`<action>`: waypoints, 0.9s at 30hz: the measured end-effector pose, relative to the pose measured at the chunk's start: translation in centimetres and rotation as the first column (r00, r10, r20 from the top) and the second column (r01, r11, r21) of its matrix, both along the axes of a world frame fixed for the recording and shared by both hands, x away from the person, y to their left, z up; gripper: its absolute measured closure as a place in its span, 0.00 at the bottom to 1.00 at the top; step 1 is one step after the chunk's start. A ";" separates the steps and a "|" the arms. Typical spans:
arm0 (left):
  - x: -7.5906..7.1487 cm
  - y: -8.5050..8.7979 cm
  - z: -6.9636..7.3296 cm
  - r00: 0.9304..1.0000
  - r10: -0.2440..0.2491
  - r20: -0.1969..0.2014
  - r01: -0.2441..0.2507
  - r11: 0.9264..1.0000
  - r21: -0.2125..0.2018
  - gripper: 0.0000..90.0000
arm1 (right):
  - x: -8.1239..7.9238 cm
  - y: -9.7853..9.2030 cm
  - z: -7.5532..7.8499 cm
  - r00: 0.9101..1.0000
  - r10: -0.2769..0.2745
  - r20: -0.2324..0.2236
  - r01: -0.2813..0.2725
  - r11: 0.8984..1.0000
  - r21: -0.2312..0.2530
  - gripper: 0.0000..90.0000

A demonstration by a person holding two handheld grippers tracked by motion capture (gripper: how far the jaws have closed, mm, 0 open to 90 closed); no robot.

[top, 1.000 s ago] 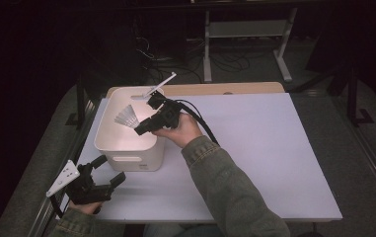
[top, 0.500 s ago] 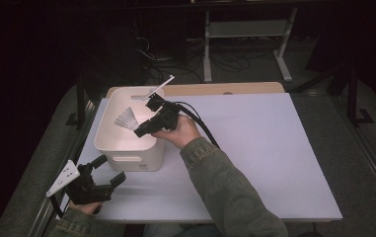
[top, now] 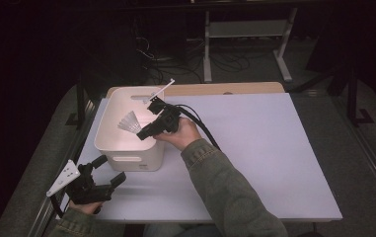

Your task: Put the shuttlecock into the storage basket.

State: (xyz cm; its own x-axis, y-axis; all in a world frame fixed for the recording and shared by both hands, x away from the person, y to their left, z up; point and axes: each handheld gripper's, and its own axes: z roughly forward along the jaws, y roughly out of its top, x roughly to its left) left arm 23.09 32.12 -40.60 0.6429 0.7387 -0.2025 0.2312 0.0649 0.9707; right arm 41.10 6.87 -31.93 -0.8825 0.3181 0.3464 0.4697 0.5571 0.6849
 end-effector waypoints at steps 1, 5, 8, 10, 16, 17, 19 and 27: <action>0.0 0.0 0.0 1.000 0.000 0.001 0.000 1.000 0.002 0.00 | 0.1 0.0 -0.1 1.000 0.003 0.006 -0.003 1.000 -0.001 0.71; 0.0 0.0 0.0 1.000 0.001 -0.001 -0.001 1.000 0.002 0.00 | 0.0 0.1 -0.2 1.000 0.007 -0.003 -0.007 1.000 -0.008 0.71; 0.0 0.0 0.0 1.000 0.000 -0.002 0.000 1.000 0.003 0.00 | 0.0 0.2 -0.3 1.000 0.014 -0.003 -0.014 1.000 -0.007 0.71; 0.0 0.1 0.0 1.000 -0.001 -0.003 0.001 1.000 0.014 0.00 | 0.1 0.3 -0.4 1.000 0.015 -0.011 -0.015 1.000 -0.012 0.70; 0.0 0.1 0.0 1.000 -0.003 -0.002 0.003 1.000 0.015 0.00 | 0.3 0.0 -0.4 0.999 0.003 -0.042 -0.002 1.000 0.029 0.58; 0.0 0.1 0.0 1.000 -0.003 -0.002 0.003 1.000 0.011 0.00 | 0.3 -0.1 -0.3 0.999 -0.005 -0.044 0.006 0.999 0.033 0.57; 0.0 0.0 0.0 1.000 -0.003 0.000 0.003 1.000 0.002 0.00 | 0.3 -0.2 -0.2 0.999 -0.009 -0.034 0.010 0.999 0.038 0.54; 0.0 0.1 0.0 1.000 -0.004 0.000 0.004 1.000 0.014 0.00 | 0.2 -0.8 0.3 1.000 -0.025 0.011 0.025 0.999 0.048 0.32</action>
State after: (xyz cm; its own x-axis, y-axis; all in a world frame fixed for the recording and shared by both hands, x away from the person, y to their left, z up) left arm 23.09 32.19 -40.59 0.6457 0.7390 -0.1923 0.2312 0.0508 0.9716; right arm 41.25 6.10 -31.60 -0.8786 0.3234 0.3514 0.4748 0.5119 0.7159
